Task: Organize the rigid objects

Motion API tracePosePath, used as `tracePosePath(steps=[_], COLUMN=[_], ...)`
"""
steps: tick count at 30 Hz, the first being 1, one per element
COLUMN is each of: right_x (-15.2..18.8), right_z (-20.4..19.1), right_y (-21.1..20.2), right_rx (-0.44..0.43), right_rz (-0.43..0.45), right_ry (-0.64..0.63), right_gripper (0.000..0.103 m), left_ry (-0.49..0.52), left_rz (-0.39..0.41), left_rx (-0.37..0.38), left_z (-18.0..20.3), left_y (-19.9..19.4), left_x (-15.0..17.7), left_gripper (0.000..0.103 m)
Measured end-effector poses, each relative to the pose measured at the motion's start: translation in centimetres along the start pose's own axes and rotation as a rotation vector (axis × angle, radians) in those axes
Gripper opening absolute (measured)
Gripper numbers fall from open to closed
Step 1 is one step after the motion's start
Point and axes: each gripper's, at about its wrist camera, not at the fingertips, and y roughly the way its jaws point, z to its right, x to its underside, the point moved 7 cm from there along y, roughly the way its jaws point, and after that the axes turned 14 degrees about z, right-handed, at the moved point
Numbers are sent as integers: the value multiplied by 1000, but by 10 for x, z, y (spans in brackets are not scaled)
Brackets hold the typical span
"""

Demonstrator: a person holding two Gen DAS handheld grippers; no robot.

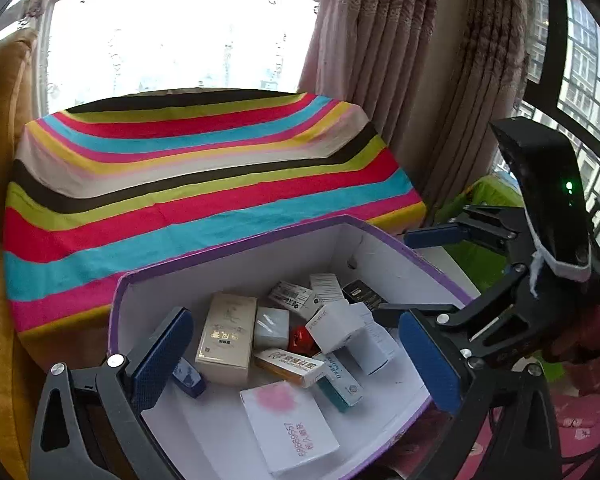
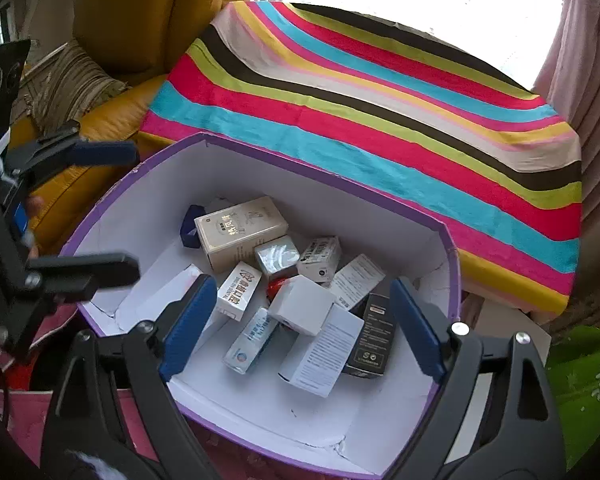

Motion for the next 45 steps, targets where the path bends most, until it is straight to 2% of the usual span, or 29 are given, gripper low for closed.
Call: tracePosePath(steps=[1, 4, 5, 9, 11, 13, 17, 20, 25, 29, 45], right_x=[0, 0, 0, 2, 3, 6, 15, 22, 26, 28, 29], right_z=[0, -4, -5, -8, -6, -2, 8, 10, 9, 6, 3], right_y=[-1, -3, -3, -6, -7, -6, -2, 1, 5, 8, 9], right_rx=[6, 30, 31, 54, 62, 78, 95, 100, 100, 97, 94], right_rz=[-3, -18, -21, -32, -38, -54, -105, -123, -140, -147, -151], right_ry=[-3, -26, -34, -50, -38, -14, 72, 99, 105, 101, 98], right_gripper=[90, 90, 90, 90, 90, 90, 90, 90, 90, 90, 90], left_ry=[12, 63, 73, 69, 45, 19, 9, -27, -42, -50, -56], left_rz=[-4, 27, 50, 103, 97, 59, -54, -104, -162, -191, -227], left_rx=[-29, -224, -255, -294, -262, -217, -243, -220, -229, -229, -226], left_z=[-1, -12, -13, -13, -12, -10, -14, -16, -19, -20, -21], left_y=[-1, -12, -18, -31, -30, -24, -6, 2, 10, 13, 18], left_x=[-1, -8, -12, -22, -20, -14, 5, 14, 26, 33, 38], left_gripper=[103, 103, 103, 103, 103, 103, 103, 103, 103, 103, 103])
